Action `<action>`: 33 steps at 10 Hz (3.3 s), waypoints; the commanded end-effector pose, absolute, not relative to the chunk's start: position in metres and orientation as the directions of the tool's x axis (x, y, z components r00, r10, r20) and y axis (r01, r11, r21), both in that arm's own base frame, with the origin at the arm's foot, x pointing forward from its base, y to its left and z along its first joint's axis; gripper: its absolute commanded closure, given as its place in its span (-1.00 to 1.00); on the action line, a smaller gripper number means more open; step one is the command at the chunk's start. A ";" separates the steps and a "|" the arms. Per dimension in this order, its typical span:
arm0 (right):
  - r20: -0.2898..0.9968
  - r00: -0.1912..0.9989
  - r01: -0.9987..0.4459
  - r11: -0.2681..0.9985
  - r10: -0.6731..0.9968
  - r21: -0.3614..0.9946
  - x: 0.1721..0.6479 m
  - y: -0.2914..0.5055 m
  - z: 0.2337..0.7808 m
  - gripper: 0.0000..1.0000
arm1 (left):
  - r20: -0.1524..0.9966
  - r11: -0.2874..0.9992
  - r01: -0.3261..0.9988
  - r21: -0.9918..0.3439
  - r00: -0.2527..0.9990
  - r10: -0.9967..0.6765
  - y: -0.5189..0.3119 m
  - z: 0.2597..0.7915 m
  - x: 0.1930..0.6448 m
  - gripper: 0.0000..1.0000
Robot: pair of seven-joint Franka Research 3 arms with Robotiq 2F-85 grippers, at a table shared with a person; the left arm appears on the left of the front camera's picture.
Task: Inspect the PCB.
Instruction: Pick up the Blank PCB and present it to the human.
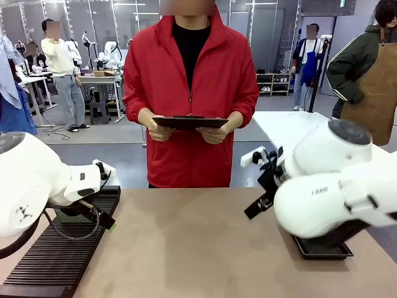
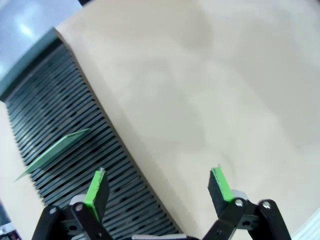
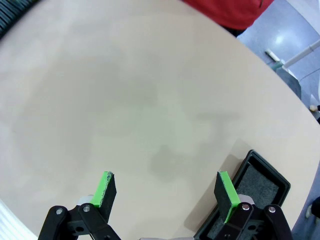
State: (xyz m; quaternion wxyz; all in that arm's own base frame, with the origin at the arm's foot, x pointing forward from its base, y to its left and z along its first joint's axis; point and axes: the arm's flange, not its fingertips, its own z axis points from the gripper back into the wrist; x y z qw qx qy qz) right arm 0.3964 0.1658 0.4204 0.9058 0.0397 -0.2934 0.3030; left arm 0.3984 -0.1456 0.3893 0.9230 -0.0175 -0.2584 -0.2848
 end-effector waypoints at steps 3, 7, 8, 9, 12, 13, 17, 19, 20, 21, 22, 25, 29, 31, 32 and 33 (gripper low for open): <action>0.528 0.722 -0.600 0.785 0.448 0.154 0.387 0.115 0.497 -1.00 | 0.433 0.751 0.611 -0.251 0.765 -0.477 -0.105 0.472 0.380 -1.00; 0.478 0.841 -0.516 0.645 0.254 0.565 0.368 0.017 0.491 -1.00 | 0.416 0.514 0.562 -0.648 0.826 -0.380 -0.018 0.481 0.361 -1.00; 0.435 0.879 -0.459 0.592 0.195 0.662 0.354 -0.017 0.475 -1.00 | 0.430 0.460 0.538 -0.707 0.842 -0.324 0.009 0.480 0.345 -1.00; 0.409 0.902 -0.416 0.539 0.140 0.732 0.341 -0.046 0.459 -1.00 | 0.451 0.425 0.528 -0.736 0.849 -0.275 0.035 0.473 0.332 -1.00; 0.370 0.923 -0.303 0.395 -0.104 0.867 0.293 -0.119 0.422 -1.00 | 0.492 0.292 0.468 -0.834 0.871 0.010 0.108 0.422 0.299 -1.00; 0.341 0.928 -0.268 0.368 -0.150 0.890 0.280 -0.137 0.409 -1.00 | 0.500 0.264 0.462 -0.847 0.860 0.100 0.127 0.405 0.291 -1.00; 0.277 0.941 -0.221 0.269 -0.193 0.937 0.245 -0.158 0.396 -1.00 | 0.565 0.276 0.507 -0.817 0.799 0.205 0.173 0.366 0.271 -1.00; 0.271 0.944 -0.212 0.283 -0.189 0.935 0.240 -0.156 0.400 -1.00 | 0.561 0.292 0.495 -0.819 0.798 0.219 0.176 0.366 0.274 -1.00; 0.273 0.943 -0.213 0.284 -0.190 0.935 0.245 -0.151 0.401 -1.00 | 0.583 0.307 0.511 -0.803 0.778 0.232 0.175 0.368 0.279 -1.00; 0.247 0.948 -0.190 0.266 -0.200 0.945 0.253 -0.178 0.401 -1.00 | 0.549 0.298 0.481 -0.824 0.807 0.215 0.182 0.361 0.270 -1.00; 0.247 0.948 -0.190 0.266 -0.200 0.945 0.253 -0.178 0.401 -1.00 | 0.549 0.298 0.481 -0.824 0.807 0.215 0.182 0.361 0.270 -1.00; 0.247 0.948 -0.190 0.266 -0.200 0.945 0.253 -0.178 0.401 -1.00 | 0.549 0.298 0.481 -0.824 0.807 0.215 0.182 0.361 0.270 -1.00; 0.247 0.948 -0.190 0.266 -0.200 0.945 0.253 -0.178 0.401 -1.00 | 0.548 0.313 0.474 -0.823 0.807 0.220 0.181 0.362 0.272 -1.00; 0.247 0.948 -0.190 0.266 -0.200 0.945 0.253 -0.178 0.401 -1.00 | 0.673 0.573 0.547 -0.610 0.740 0.009 0.163 0.402 0.283 -1.00; 0.247 0.948 -0.190 0.266 -0.200 0.945 0.253 -0.178 0.401 -1.00 | 0.702 0.690 0.577 -0.437 0.698 -0.139 0.153 0.419 0.300 -1.00; 0.247 0.948 -0.190 0.266 -0.200 0.945 0.253 -0.178 0.401 -1.00 | 0.699 0.695 0.643 -0.321 0.656 -0.285 0.145 0.429 0.324 -1.00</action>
